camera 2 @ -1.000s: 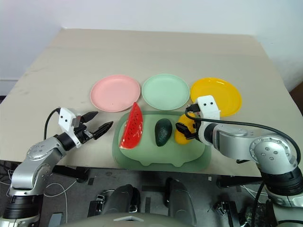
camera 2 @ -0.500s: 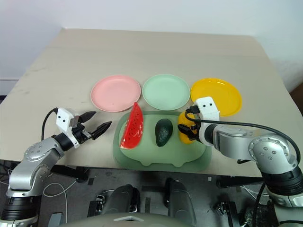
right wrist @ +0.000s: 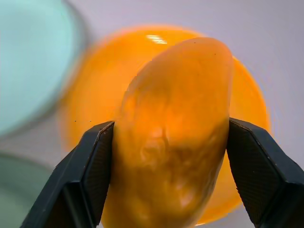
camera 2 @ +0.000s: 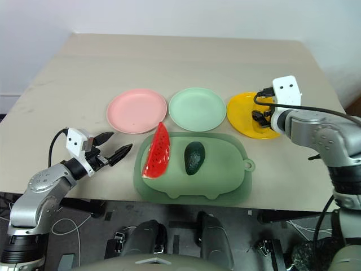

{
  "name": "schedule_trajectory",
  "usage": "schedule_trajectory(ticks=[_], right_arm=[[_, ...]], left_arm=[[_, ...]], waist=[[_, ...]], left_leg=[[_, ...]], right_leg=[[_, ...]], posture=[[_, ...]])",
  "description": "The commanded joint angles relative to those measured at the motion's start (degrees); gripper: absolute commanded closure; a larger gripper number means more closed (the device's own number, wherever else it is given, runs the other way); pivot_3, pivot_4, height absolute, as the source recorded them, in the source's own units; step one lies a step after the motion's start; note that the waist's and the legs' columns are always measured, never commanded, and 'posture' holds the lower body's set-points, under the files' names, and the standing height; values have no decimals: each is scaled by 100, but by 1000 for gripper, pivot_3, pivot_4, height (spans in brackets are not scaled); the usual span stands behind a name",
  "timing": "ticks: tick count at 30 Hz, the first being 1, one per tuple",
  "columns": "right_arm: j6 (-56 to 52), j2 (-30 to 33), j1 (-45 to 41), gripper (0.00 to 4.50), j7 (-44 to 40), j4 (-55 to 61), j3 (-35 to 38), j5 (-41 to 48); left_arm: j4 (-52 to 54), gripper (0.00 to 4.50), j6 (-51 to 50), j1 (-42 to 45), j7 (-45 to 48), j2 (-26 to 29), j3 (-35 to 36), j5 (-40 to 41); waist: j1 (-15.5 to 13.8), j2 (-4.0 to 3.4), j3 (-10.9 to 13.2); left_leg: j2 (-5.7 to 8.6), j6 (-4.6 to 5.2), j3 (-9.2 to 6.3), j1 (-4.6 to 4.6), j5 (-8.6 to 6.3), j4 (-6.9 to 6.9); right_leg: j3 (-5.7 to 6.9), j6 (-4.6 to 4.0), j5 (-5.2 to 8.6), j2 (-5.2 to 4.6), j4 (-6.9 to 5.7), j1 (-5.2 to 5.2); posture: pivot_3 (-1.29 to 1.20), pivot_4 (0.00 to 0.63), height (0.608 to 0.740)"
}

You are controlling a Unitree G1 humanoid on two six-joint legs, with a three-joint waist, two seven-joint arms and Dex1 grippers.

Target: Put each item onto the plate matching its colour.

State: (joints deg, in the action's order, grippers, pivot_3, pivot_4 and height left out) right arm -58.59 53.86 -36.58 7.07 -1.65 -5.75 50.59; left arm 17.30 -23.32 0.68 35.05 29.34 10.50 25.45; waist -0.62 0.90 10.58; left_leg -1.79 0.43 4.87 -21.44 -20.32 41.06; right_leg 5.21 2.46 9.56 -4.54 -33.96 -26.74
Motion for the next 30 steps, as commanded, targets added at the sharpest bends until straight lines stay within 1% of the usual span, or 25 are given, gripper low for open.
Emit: schedule_trajectory(ticks=[1,3,6,8,10,12,15,18,19,22,24,26,28,30], right_arm=[[667,-231,-315,562,-715,-728,-239,-1106],[753,-321,-386,28,-1025,-837,-229,-1437],[750,-237,-354,28,-1348,-444,-93,-1791],[925,-48,-249,28,-1571,44,-63,-2126],[1330,263,-65,28,-1895,649,37,-2487],[1531,480,145,28,-2305,1198,278,-2526],[1451,483,413,28,-2739,1811,646,-2332],[36,-92,609,28,-2994,2615,1262,-662],[-442,-327,643,28,-2884,2790,1389,-202],[-1573,-1205,631,28,-2100,3001,1715,790],[-2134,-1747,633,28,-1536,3126,1840,1262],[-2534,-2159,588,28,-1027,3159,1999,1509],[-2823,-2453,554,28,-624,3130,2135,1781],[-3033,-2651,579,28,-349,3197,2096,1872]], left_arm=[[256,0,55,38,-66,39,70,-16],[347,0,46,-2,-130,20,95,2],[490,0,30,-125,-211,1,127,26],[557,0,34,-214,-239,2,146,41],[614,0,19,-298,-278,-1,176,63],[641,0,9,-355,-294,-4,180,83],[608,0,7,-360,-270,-12,115,82],[477,0,22,-210,-214,-8,14,55],[429,0,30,-156,-196,-1,-3,45],[330,0,29,-24,-169,6,-21,40],[311,0,32,10,-150,4,-32,34],[323,0,30,1,-142,-7,-32,35],[354,0,28,-41,-140,-17,-33,38],[388,0,28,-93,-146,-33,-43,34]], waist=[[11,-3,2],[3,-6,4],[0,-11,6],[-2,-12,7],[-11,-15,9],[-22,-15,9],[-12,-13,9],[-6,-11,9],[-3,-10,9],[-5,-12,9],[-6,-12,9],[-7,-13,9],[-17,-13,9],[-5,-13,9]], left_leg=[[0,0,2,-1,0,0],[-1,0,1,-2,0,-4],[-2,0,2,-5,0,-4],[-2,0,2,-5,0,-4],[-2,0,1,-5,0,-4],[-2,0,0,-4,0,-5],[-2,-1,-2,-1,0,-4],[-3,-1,-2,2,0,-3],[-5,-1,-2,3,0,-4],[-8,-1,-5,4,0,-4],[-5,-1,-3,1,0,-2],[-4,-1,-2,-1,0,-3],[-2,-1,-3,-3,0,-2],[0,0,-2,-2,0,-2]], right_leg=[[-1,1,-1,1,-3,-3],[-1,2,-1,2,-5,-7],[-1,2,-1,2,-5,-10],[-1,2,-1,1,-5,-9],[-1,2,-1,0,-5,-10],[0,3,0,1,-5,-10],[2,4,1,1,-3,-5],[1,3,1,1,-4,-3],[1,3,1,3,-5,-3],[1,0,0,5,-8,-3],[1,0,-1,1,-11,-5],[1,0,-1,-2,-10,-5],[2,0,-1,-4,-9,-6],[1,0,-1,-7,-8,-4]], posture=[[0,150,740],[0,150,740],[0,150,740],[0,150,740],[0,150,740],[0,150,740],[0,150,740],[0,150,740],[0,150,740],[0,150,740],[0,150,740],[0,150,740],[0,150,740],[0,150,740]])
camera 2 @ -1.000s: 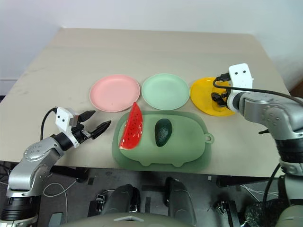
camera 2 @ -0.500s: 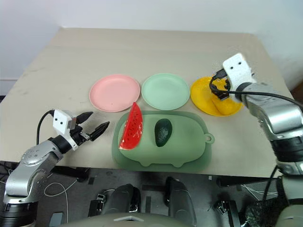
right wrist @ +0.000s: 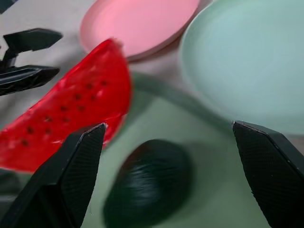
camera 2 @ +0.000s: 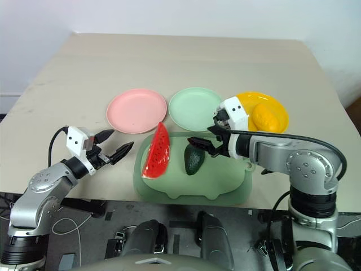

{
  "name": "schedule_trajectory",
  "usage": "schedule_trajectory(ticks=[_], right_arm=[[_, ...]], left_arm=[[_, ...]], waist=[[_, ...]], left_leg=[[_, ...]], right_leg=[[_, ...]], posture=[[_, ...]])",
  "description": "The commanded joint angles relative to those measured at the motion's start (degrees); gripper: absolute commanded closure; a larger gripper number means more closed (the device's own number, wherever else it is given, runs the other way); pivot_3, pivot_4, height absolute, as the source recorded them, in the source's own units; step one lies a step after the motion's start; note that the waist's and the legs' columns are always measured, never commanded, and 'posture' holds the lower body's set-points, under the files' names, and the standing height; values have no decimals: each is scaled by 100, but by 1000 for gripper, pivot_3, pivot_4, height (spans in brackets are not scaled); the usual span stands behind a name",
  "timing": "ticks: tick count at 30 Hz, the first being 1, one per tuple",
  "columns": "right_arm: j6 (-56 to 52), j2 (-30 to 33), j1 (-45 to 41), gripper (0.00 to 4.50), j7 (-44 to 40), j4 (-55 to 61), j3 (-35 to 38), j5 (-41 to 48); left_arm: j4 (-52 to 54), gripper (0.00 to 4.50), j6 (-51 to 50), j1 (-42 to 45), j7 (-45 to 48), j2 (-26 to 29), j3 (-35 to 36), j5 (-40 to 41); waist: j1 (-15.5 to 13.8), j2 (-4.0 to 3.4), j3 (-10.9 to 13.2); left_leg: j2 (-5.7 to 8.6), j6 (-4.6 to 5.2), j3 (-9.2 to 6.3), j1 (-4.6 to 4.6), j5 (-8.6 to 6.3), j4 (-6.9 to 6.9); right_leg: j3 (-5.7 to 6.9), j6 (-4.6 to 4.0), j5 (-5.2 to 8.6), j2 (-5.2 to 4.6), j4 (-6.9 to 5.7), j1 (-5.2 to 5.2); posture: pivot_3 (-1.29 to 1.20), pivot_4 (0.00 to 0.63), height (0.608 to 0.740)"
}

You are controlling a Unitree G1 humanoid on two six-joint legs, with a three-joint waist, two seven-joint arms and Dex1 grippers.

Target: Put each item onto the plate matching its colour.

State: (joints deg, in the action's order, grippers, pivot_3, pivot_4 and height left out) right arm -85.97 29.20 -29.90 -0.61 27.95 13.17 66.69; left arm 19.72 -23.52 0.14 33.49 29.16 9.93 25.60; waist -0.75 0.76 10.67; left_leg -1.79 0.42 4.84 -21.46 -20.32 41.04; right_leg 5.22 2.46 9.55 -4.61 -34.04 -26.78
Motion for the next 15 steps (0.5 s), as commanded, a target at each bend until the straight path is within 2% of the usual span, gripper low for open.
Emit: schedule_trajectory(ticks=[1,15], right_arm=[[-391,-274,-72,28,528,267,173,278],[-653,-509,63,28,790,126,-755,-335]], left_arm=[[162,0,45,-58,4,-21,7,18],[647,0,-207,-559,199,208,317,394]], waist=[[11,0,0],[43,-2,0]], left_leg=[[0,0,0,1,0,0],[-3,0,-2,2,0,-3]], right_leg=[[0,0,0,0,0,0],[0,0,1,7,-2,-3]], posture=[[0,150,740],[0,150,740]])
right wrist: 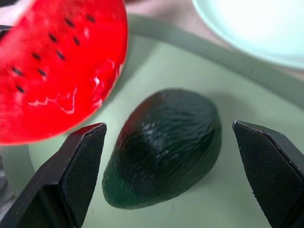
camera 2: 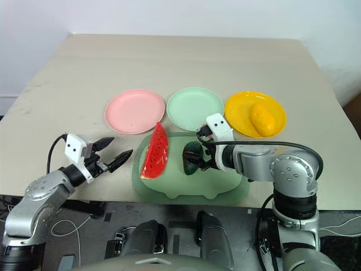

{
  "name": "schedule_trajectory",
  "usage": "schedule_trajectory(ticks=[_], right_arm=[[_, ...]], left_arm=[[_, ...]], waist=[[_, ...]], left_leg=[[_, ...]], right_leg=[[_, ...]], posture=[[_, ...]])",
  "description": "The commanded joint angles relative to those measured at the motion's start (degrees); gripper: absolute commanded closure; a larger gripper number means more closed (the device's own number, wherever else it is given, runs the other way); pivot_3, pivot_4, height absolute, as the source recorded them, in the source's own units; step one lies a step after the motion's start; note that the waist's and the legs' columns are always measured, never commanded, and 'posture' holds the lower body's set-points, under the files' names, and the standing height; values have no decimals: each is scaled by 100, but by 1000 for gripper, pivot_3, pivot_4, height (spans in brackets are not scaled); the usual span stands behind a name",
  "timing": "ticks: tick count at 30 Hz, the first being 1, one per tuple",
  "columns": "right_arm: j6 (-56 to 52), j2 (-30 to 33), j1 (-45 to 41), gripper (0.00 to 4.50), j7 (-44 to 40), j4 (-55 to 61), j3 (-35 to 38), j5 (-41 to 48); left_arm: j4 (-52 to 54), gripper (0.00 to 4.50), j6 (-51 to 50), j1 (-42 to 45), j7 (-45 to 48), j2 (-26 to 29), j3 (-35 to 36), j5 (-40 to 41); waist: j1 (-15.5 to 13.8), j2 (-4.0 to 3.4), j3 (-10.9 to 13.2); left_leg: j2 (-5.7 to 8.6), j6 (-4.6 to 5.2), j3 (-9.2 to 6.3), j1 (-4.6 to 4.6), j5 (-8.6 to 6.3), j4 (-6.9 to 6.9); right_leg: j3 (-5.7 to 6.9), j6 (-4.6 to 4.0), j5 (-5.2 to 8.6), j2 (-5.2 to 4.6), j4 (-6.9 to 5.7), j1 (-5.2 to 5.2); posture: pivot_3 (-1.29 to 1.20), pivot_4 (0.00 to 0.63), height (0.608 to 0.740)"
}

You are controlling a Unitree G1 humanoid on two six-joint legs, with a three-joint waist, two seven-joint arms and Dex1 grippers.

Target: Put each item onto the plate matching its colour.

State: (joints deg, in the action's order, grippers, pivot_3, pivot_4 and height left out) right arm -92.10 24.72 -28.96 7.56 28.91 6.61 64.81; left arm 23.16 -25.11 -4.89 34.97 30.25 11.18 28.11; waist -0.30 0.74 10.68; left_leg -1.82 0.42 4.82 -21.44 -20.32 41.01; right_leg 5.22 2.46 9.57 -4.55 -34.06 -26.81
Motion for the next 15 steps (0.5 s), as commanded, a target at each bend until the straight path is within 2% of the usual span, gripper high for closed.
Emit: schedule_trajectory(ticks=[1,6,11,15], right_arm=[[-40,-68,-35,28,-46,10,-142,-218],[-40,-150,-66,28,-165,-78,-193,-525],[-40,-133,-89,1090,-338,-38,-117,-659],[5,147,-436,1197,-786,23,134,-560]], left_arm=[[328,0,-73,-83,57,115,205,166],[457,0,-172,-181,62,157,236,279],[467,0,-192,-210,61,176,254,303],[428,0,-180,-179,51,183,246,295]], waist=[[-3,0,0],[-7,0,0],[-6,0,0],[-7,-3,2]], left_leg=[[0,0,0,0,0,0],[1,0,-1,-1,0,0],[1,0,-1,0,0,0],[1,0,-1,-1,0,0]], right_leg=[[0,0,0,0,0,0],[0,0,0,-1,2,1],[0,0,0,0,1,1],[1,-8,5,0,3,0]], posture=[[0,150,740],[0,150,740],[0,150,740],[0,150,740]])
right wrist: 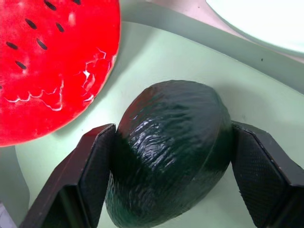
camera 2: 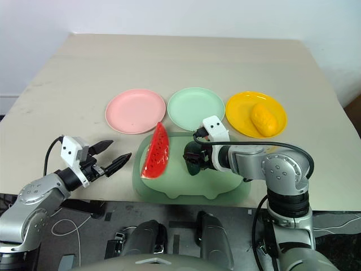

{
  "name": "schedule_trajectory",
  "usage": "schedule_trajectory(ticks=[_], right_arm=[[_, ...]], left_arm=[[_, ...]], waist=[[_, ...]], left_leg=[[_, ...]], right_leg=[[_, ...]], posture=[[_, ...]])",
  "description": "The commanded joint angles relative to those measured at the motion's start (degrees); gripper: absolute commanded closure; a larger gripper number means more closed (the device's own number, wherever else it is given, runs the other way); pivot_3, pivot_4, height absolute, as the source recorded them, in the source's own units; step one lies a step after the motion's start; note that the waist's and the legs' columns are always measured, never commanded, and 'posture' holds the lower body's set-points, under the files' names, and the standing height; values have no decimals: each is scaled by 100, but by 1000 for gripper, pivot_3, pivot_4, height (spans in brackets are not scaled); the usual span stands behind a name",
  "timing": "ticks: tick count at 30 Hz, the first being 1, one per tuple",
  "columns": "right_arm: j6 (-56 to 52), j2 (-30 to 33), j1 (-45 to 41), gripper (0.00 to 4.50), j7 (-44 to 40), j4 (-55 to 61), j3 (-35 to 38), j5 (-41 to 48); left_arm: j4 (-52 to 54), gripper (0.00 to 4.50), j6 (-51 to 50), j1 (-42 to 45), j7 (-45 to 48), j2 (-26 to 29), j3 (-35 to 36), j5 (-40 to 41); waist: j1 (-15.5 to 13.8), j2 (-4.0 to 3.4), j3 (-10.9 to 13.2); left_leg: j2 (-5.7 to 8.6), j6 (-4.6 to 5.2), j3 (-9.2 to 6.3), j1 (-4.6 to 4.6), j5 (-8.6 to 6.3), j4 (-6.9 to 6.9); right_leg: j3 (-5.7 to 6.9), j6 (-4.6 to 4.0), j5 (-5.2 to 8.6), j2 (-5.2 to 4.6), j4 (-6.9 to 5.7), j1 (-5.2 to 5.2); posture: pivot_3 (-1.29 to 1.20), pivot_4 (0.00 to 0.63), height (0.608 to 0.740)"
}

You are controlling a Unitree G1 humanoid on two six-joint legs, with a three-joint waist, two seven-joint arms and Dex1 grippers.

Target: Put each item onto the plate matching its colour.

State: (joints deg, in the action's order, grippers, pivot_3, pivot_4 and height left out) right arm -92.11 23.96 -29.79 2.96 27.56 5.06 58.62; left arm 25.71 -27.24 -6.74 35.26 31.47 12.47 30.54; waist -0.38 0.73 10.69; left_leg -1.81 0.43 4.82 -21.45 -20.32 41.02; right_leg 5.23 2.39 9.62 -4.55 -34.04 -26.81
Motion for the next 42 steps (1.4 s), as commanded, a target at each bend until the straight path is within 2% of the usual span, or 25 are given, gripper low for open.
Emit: schedule_trajectory(ticks=[1,5,8,13,15,17,19,27,30,32,37,42], right_arm=[[81,329,-528,1197,-499,116,357,85],[577,557,-1329,1197,-777,-550,335,-415],[1421,706,-1698,1197,-991,-1344,-281,-1315],[2997,588,-1992,1197,-1748,-2767,-1338,-2618],[3512,442,-2081,476,-1955,-3328,-1529,-3003],[3966,347,-2116,12,-2094,-3665,-1627,-3355],[4233,293,-2096,12,-2211,-3776,-1640,-3568],[4845,353,-1850,12,-2623,-3013,-1220,-3847],[5149,485,-1703,12,-2668,-2762,-786,-3847],[5397,560,-1514,12,-2784,-2545,-628,-3854],[5778,857,-801,12,-3384,-1788,-313,-3658],[5690,991,-247,12,-3814,-1113,-36,-3249]], left_arm=[[158,0,38,16,23,62,115,49],[102,0,67,58,29,51,68,16],[55,0,78,125,29,36,9,-18],[69,0,60,172,-16,40,-13,-51],[153,0,14,108,-79,54,40,-48],[285,0,-36,42,-192,15,175,49],[528,0,-152,-43,-337,-42,375,273],[1502,0,-1056,290,-1099,-84,638,1399],[1909,0,-1657,663,-1575,-2,488,2297],[2005,0,-1983,847,-1875,93,366,2563],[2045,0,-2791,1328,-2550,404,-288,2424],[1913,0,-3132,1519,-2807,339,-625,2469]], waist=[[5,-6,4],[25,-6,4],[54,-5,3],[116,-4,3],[123,-4,4],[126,-5,4],[123,-5,5],[95,-5,5],[91,-5,5],[93,-4,5],[104,-5,5],[108,-5,6]], left_leg=[[0,0,1,0,0,0],[0,0,1,0,0,-1],[0,0,1,1,0,-5],[3,0,3,-3,0,-5],[3,0,3,-2,0,-5],[2,0,3,-2,0,-6],[0,0,3,-3,0,-6],[1,-1,-2,-4,1,-4],[2,-1,-5,0,1,-3],[4,-1,-6,-1,1,-3],[6,-3,-3,8,2,-4],[7,-5,-5,8,3,-4]], right_leg=[[0,0,0,0,0,-1],[0,-7,4,2,-1,-3],[0,-8,5,4,-1,-3],[0,9,-5,1,1,-2],[0,9,-5,1,0,-3],[0,9,-5,2,-2,-4],[0,9,-6,2,-2,-5],[1,10,-6,-2,-4,-4],[2,10,-7,-2,-3,2],[2,11,-7,-3,-1,4],[1,11,-7,2,-4,6],[0,11,-7,3,-3,7]], posture=[[0,150,740],[0,150,740],[0,150,740],[0,150,740],[0,150,740],[0,150,740],[0,150,740],[0,150,740],[0,150,740],[0,150,740],[0,150,740],[0,150,740]])
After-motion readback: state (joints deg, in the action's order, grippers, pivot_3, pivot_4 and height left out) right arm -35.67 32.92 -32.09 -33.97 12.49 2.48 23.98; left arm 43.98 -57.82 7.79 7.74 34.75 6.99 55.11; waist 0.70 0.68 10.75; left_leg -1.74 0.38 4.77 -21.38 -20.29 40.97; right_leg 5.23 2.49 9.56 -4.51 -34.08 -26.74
